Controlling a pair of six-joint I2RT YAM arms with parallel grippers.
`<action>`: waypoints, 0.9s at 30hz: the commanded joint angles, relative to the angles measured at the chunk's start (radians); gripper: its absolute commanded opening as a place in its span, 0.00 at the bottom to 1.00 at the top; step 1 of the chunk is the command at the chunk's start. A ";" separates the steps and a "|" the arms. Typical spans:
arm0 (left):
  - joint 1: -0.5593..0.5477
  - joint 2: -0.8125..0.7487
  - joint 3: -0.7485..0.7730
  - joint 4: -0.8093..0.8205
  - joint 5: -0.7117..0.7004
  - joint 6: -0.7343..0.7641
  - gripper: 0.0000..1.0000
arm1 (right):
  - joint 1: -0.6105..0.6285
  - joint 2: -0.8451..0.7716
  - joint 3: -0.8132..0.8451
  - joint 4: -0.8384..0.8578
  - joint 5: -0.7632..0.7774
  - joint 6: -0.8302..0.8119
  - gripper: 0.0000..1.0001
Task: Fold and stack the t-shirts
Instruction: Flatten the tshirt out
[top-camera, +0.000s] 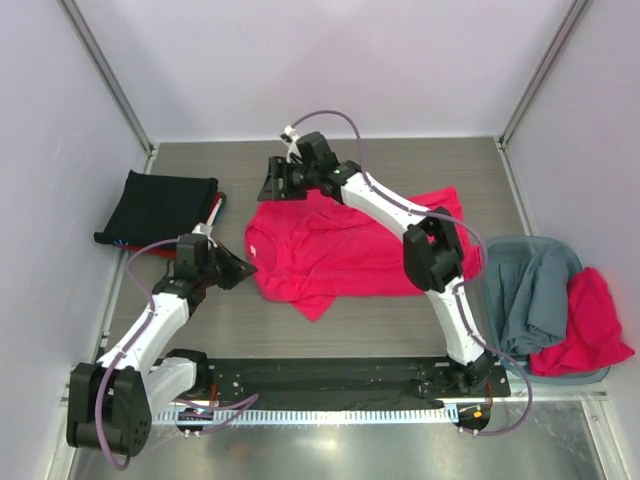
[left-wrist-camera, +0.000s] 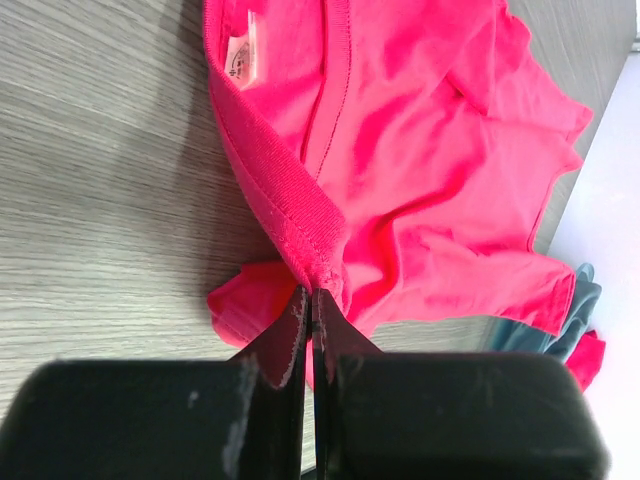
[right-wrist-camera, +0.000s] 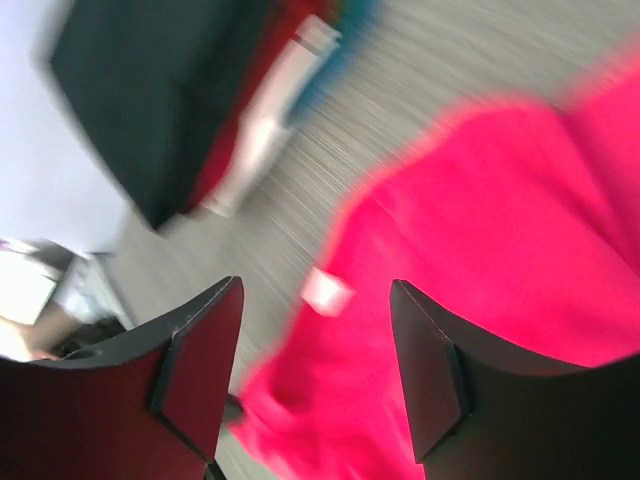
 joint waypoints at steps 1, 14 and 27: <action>0.007 0.006 0.034 0.030 0.019 0.025 0.00 | -0.084 -0.230 -0.206 0.030 0.121 -0.066 0.66; 0.009 0.103 0.155 0.067 -0.023 0.019 0.00 | -0.532 -0.729 -0.918 0.028 0.607 0.036 0.90; 0.010 0.163 0.202 0.162 -0.031 -0.049 0.00 | -0.695 -0.404 -0.600 -0.041 0.697 0.072 0.81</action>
